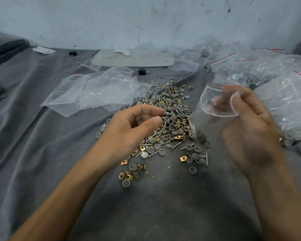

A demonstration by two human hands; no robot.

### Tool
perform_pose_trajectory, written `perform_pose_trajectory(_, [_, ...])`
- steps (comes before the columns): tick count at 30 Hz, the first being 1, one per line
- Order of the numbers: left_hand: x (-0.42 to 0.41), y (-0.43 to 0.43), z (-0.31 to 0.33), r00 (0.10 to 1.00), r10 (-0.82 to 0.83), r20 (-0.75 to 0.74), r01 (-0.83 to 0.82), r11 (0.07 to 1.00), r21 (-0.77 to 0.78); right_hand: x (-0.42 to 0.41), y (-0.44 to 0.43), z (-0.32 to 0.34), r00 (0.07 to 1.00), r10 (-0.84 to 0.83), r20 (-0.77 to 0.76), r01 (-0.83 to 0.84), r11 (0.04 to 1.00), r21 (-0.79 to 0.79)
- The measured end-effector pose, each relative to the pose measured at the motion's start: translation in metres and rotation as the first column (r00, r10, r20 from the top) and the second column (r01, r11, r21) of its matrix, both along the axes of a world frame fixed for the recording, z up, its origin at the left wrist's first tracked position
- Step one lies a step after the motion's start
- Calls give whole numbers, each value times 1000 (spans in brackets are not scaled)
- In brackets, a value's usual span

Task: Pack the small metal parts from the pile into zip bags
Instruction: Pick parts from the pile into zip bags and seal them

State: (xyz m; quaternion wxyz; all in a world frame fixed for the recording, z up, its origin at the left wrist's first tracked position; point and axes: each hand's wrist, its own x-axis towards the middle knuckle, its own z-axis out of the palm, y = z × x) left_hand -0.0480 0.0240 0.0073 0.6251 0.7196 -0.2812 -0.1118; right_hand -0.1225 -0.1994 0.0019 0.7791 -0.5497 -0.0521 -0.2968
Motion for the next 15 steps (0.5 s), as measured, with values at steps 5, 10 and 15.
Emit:
perform_pose_trajectory(5, [-8,-5,1,997,-83,8,83,995,-56,-2,24,-10,964,208,-167,-197,977,78])
perform_pose_trajectory(10, [-12,-6,4,997,-78,26,81,986,-146,-2,40,-10,924,283,-257,-273,959,73])
perform_pose_trajectory(15, [-7,-2,5,998,-68,-11,66,989,-131,-2,39,-10,890,373,-261,-351,927,130])
